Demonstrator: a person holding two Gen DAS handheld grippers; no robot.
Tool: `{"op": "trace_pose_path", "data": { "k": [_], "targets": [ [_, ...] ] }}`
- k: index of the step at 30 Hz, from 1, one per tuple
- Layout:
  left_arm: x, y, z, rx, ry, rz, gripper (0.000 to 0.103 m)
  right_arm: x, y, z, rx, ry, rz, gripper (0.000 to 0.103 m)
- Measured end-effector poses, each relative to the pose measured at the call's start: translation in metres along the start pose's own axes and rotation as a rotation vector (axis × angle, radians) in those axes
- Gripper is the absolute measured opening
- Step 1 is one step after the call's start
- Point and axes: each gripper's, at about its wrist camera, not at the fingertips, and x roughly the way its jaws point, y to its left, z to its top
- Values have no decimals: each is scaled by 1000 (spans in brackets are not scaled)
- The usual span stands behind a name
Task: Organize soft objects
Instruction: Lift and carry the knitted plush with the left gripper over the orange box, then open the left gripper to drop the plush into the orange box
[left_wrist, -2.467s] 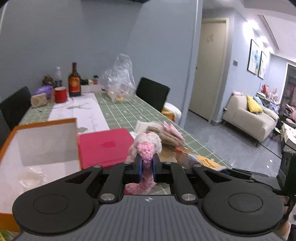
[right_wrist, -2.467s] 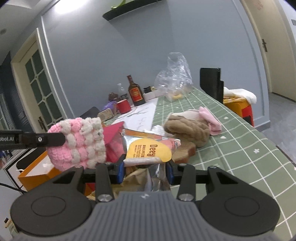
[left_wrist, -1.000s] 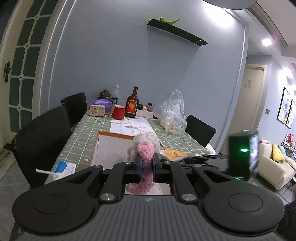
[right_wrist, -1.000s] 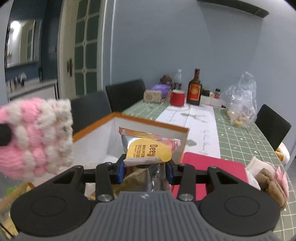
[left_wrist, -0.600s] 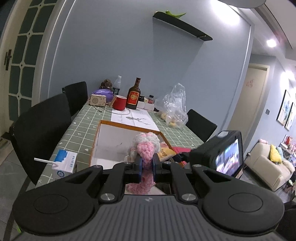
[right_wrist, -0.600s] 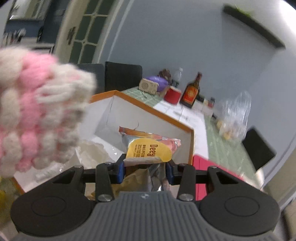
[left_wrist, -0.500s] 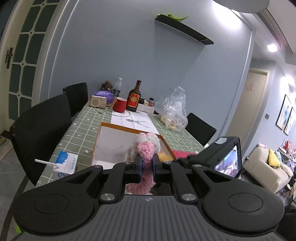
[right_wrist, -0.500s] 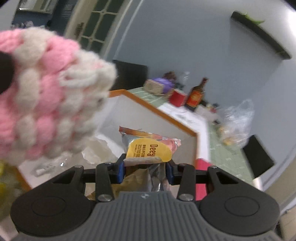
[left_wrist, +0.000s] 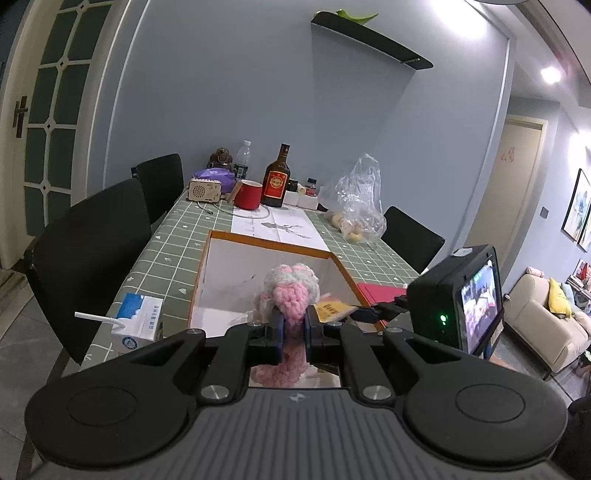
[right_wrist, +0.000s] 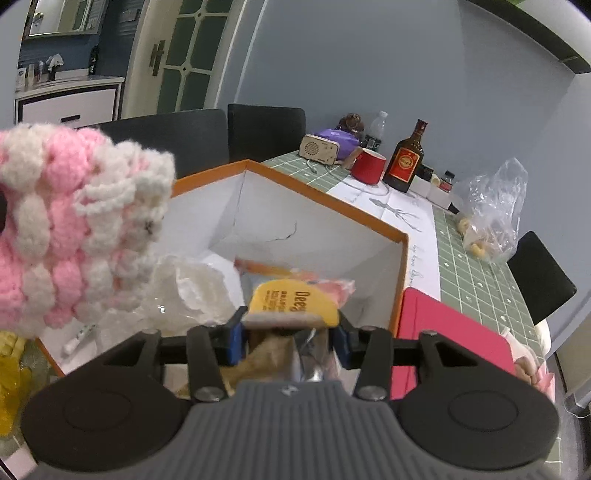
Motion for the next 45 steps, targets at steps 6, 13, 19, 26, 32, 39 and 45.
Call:
{"op": "trace_pose_path", "data": {
  "k": [6, 13, 19, 26, 32, 39, 45],
  "targets": [
    [3, -3, 3, 11, -1, 12, 11, -18, -2, -3, -52, -126, -46, 76],
    [-3, -7, 11, 8, -31, 10, 11, -39, -33, -12, 45, -235, -5, 84],
    [5, -22, 30, 36, -76, 45, 11, -48, -66, -25, 99, -448, 12, 84],
    [54, -37, 48, 29, -43, 93, 11, -27, -86, -37, 181, -415, -7, 79],
    [90, -40, 44, 39, 9, 161, 11, -23, -90, -39, 260, -381, 84, 80],
    [112, -29, 40, 17, 45, 176, 11, -23, -85, -42, 257, -373, 70, 80],
    [132, -21, 39, -25, 99, 169, 11, -21, -86, -44, 307, -359, 25, 80]
  ]
}}
